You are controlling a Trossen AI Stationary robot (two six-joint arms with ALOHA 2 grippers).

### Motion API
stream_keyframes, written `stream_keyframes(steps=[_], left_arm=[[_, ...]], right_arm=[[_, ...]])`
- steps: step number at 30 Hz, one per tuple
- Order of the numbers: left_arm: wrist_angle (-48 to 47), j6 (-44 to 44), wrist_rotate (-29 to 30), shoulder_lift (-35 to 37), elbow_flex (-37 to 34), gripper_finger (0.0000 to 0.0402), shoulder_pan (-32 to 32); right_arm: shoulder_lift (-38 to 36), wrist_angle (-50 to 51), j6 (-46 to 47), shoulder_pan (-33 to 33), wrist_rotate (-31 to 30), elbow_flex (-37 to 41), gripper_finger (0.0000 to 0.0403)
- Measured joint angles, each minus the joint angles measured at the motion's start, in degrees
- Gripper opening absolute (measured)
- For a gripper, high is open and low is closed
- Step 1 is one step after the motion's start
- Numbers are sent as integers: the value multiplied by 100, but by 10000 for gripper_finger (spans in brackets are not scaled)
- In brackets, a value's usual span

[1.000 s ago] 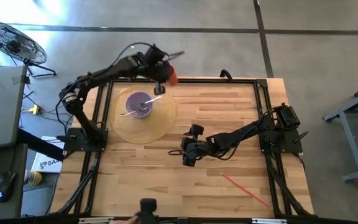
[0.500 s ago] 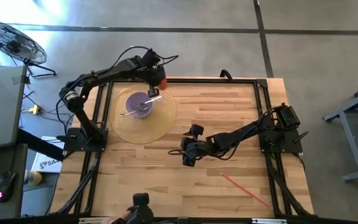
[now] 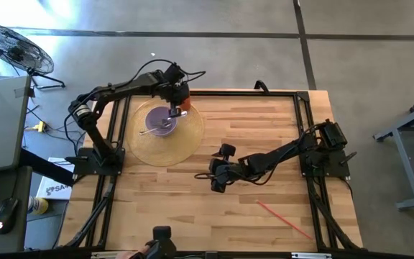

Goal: Pick & Place Utensil
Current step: Put the orange cup on the brown table mat to the top right of the purple bowl

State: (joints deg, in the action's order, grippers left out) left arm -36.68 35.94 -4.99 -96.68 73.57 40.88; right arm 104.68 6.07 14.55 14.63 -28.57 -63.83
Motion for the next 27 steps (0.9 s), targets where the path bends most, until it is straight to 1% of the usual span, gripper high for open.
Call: stream_keyframes(steps=[8, 14, 23, 27], left_arm=[[21, -45, 2, 0, -21, 8, -2], [73, -320, 4, 0, -21, 12, 0], [73, -426, 37, 0, -21, 81, -2], [73, -431, 207, 0, -21, 98, -2]], right_arm=[[0, -37, 0, 0, 1, 0, 397], [2, -37, 2, 0, 3, 0, 397], [2, -37, 2, -2, 3, 0, 397], [2, -37, 2, -2, 3, 0, 397]])
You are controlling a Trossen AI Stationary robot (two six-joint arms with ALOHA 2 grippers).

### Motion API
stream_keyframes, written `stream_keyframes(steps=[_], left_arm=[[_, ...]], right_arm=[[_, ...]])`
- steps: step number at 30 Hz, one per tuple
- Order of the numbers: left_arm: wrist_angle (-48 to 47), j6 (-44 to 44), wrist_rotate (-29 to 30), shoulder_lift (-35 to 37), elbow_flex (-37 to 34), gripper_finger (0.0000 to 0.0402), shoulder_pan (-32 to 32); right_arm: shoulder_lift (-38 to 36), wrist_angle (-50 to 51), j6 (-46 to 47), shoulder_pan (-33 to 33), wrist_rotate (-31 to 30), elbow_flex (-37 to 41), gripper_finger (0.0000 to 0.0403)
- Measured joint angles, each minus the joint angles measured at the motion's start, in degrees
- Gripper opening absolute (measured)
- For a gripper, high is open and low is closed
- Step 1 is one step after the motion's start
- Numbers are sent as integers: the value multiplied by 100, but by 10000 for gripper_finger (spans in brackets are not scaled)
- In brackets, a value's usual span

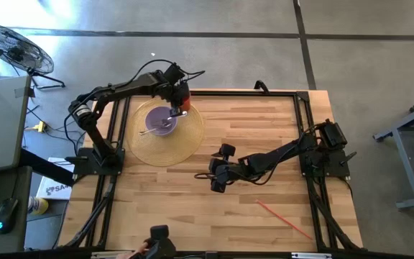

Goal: Pick & Place Utensil
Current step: Put the orange cup on the brown table mat to the top right of the purple bowl, then put the orange straw into the orange cup

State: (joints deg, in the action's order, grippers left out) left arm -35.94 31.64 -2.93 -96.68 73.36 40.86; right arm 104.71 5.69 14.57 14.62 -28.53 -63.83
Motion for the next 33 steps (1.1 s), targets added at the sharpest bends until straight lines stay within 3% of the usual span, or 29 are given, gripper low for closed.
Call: stream_keyframes(steps=[9, 14, 22, 33], left_arm=[[-20, 0, 201, 200, 5, 102, 0], [-81, -39, -115, 419, 7, 102, 0], [-352, -42, -119, 774, 11, 102, -2], [-1707, -683, -578, 2311, 11, 102, -403]], right_arm=[[2, -2, 85, -1, 132, 0, 397], [2, -26, 87, -1, 138, 0, 397], [2, -42, 85, -1, 135, 0, 397], [-442, 305, -7, 147, 257, -4, 397]])
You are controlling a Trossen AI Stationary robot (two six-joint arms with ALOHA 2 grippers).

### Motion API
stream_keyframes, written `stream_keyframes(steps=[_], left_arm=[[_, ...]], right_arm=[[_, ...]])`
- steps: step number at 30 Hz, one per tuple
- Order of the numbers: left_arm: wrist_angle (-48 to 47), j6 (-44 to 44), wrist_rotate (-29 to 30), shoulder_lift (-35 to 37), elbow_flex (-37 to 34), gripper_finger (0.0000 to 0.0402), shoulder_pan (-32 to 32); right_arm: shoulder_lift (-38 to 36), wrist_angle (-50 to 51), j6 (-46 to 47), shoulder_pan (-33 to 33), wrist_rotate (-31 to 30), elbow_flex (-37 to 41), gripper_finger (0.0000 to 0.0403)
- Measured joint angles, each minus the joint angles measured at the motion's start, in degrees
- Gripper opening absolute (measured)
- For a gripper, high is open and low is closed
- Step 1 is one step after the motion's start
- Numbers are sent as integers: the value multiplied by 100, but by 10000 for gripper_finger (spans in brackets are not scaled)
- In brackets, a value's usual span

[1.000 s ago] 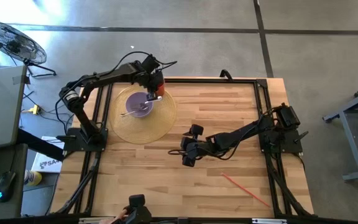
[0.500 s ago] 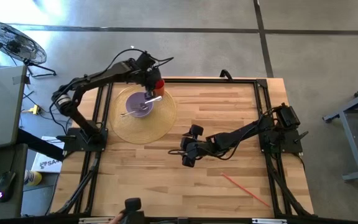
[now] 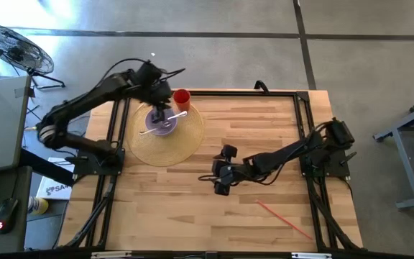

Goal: Pick & Place Utensil
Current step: Put the orange straw into the orange cup

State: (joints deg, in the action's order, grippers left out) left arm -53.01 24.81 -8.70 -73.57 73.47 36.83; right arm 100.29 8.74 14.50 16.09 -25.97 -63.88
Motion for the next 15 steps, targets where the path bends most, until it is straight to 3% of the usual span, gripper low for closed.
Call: stream_keyframes(steps=[5, 11, 15], left_arm=[[-464, -265, -399, 796, 0, 101, -137], [-605, -570, -932, 1474, -2, 101, -128], [-605, -748, -895, 1745, -2, 101, -126]], right_arm=[[-356, 1043, 419, 196, 432, -360, 397], [-352, 4204, 2624, 546, 999, -1351, 380], [-350, 4935, 3982, 815, 1974, -1259, 349]])
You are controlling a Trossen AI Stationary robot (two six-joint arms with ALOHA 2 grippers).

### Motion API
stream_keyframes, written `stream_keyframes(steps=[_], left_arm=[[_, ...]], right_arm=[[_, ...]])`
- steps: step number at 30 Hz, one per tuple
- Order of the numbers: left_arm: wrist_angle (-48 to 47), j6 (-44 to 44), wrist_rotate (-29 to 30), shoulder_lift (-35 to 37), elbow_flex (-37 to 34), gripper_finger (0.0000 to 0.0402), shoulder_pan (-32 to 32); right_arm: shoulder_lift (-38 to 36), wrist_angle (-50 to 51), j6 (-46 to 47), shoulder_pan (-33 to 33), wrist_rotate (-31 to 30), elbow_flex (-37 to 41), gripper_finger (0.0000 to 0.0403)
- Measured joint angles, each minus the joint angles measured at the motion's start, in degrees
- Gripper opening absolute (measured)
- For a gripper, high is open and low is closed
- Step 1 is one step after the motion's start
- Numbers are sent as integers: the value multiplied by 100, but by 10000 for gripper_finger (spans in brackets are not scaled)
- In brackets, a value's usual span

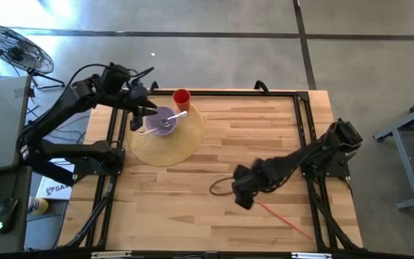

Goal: Pick & Place Utensil
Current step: Put the orange straw into the orange cup

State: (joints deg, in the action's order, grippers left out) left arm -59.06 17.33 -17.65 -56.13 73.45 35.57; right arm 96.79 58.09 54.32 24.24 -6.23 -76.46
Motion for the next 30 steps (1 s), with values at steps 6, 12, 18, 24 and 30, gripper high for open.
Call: stream_keyframes(steps=[6, 12, 18, 24, 30], left_arm=[[41, 19, 323, 97, 0, 101, 0], [43, 36, 512, 79, -2, 101, 2], [43, 37, 592, 79, -2, 101, 2], [46, 36, 628, 79, -2, 101, 2], [49, 35, 632, 78, -3, 101, 2]], right_arm=[[15, 98, 1530, 312, 1101, 722, 289], [16, -471, 2207, 401, 1633, 1337, 236], [122, -1163, 2328, 430, 1636, 1644, 187], [491, -1166, 2279, 446, 1716, 1661, 145], [699, -1242, 2279, 443, 1850, 1652, 116]])
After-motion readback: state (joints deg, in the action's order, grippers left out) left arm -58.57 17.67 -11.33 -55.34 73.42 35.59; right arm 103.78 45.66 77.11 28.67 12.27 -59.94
